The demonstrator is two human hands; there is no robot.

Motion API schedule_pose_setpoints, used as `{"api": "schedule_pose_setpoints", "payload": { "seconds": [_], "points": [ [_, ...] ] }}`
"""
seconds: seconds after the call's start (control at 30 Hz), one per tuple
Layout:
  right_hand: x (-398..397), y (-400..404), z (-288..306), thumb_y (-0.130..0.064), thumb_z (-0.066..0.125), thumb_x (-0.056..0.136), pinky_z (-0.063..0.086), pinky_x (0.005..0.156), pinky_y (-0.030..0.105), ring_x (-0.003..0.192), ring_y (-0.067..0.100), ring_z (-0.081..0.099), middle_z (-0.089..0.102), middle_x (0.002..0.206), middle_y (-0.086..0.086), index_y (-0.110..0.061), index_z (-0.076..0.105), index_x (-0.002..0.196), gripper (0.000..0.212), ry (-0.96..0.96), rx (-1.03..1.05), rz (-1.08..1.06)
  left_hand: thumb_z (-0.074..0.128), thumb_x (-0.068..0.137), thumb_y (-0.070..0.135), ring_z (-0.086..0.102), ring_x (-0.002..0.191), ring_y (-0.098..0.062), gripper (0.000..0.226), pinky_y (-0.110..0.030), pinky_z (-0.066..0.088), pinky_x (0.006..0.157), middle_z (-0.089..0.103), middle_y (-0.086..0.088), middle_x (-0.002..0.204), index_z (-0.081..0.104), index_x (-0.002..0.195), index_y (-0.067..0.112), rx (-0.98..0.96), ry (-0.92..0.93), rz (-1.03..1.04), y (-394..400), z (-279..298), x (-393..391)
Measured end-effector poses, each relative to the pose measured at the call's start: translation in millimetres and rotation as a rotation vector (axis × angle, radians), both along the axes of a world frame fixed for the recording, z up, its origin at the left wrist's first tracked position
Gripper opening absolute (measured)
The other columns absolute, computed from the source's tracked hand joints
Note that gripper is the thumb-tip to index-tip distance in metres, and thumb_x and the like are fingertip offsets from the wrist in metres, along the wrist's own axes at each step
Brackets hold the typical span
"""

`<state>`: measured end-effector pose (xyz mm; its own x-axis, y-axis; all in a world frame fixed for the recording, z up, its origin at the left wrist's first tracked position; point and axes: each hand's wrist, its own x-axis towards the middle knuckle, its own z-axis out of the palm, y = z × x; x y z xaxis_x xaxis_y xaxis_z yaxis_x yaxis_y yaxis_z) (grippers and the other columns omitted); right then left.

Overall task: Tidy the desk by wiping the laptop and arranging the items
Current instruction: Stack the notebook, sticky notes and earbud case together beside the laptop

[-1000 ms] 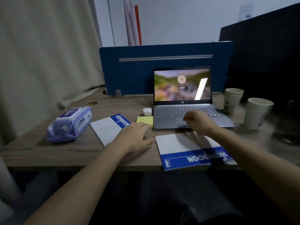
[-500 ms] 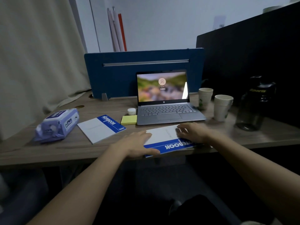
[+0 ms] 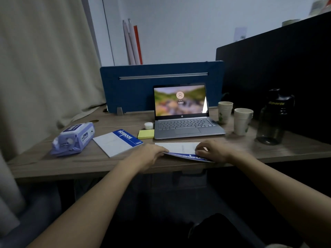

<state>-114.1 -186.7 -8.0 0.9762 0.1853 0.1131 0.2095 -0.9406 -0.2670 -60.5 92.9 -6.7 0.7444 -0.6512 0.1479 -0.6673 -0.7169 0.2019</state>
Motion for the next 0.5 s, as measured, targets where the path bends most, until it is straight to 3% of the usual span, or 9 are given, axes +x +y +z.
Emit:
{"api": "schedule_pose_setpoints", "payload": {
  "seconds": [0.1, 0.2, 0.27, 0.37, 0.5],
  "points": [
    [2.5, 5.3, -2.1, -0.039, 0.051, 0.098, 0.044, 0.09, 0.032, 0.099, 0.017, 0.058, 0.066, 0.114, 0.001, -0.018, 0.069, 0.11, 0.03, 0.017, 0.085, 0.023, 0.049, 0.1, 0.019, 0.056, 0.119, -0.019, 0.029, -0.025, 0.041, 0.098, 0.063, -0.002, 0.129, 0.066, 0.123, 0.023, -0.228, -0.063, -0.013, 16.6, 0.1, 1.6],
    [8.7, 17.4, -3.2, -0.043, 0.049, 0.098, 0.048, 0.087, 0.041, 0.087, 0.017, 0.058, 0.064, 0.093, -0.003, -0.025, 0.063, 0.089, 0.024, 0.024, 0.178, 0.034, 0.051, 0.097, 0.006, 0.054, 0.123, -0.016, 0.033, -0.008, 0.031, 0.099, 0.062, 0.0, 0.132, 0.068, 0.122, 0.019, -0.383, -0.145, -0.001, 38.5, 0.1, 5.1],
    [16.1, 30.0, -2.9, -0.045, 0.05, 0.097, 0.05, 0.083, 0.042, 0.088, 0.018, 0.06, 0.064, 0.096, -0.003, -0.027, 0.06, 0.095, 0.021, 0.023, 0.23, 0.02, 0.052, 0.096, 0.003, 0.05, 0.128, -0.014, 0.036, 0.0, 0.024, 0.099, 0.059, 0.0, 0.136, 0.066, 0.125, 0.019, -0.406, -0.184, -0.005, 54.7, 0.1, 7.0],
    [33.0, 51.1, -2.0, -0.044, 0.054, 0.095, 0.052, 0.079, 0.034, 0.097, 0.015, 0.062, 0.064, 0.108, -0.006, -0.024, 0.059, 0.113, 0.028, 0.035, 0.311, 0.002, 0.053, 0.096, 0.002, 0.044, 0.129, -0.006, 0.041, 0.001, 0.023, 0.099, 0.055, 0.003, 0.14, 0.062, 0.13, 0.022, -0.409, -0.234, 0.002, 79.0, -2.2, 9.8],
    [54.6, 76.2, -8.2, -0.037, 0.064, 0.09, 0.055, 0.085, 0.037, 0.102, 0.015, 0.062, 0.063, 0.112, -0.002, -0.02, 0.057, 0.121, 0.036, 0.057, 0.363, -0.019, 0.056, 0.094, 0.002, 0.045, 0.133, -0.012, 0.042, -0.012, 0.031, 0.105, 0.053, 0.002, 0.143, 0.061, 0.131, 0.021, -0.465, -0.235, 0.056, 106.8, -11.2, 19.0]
  ]
}}
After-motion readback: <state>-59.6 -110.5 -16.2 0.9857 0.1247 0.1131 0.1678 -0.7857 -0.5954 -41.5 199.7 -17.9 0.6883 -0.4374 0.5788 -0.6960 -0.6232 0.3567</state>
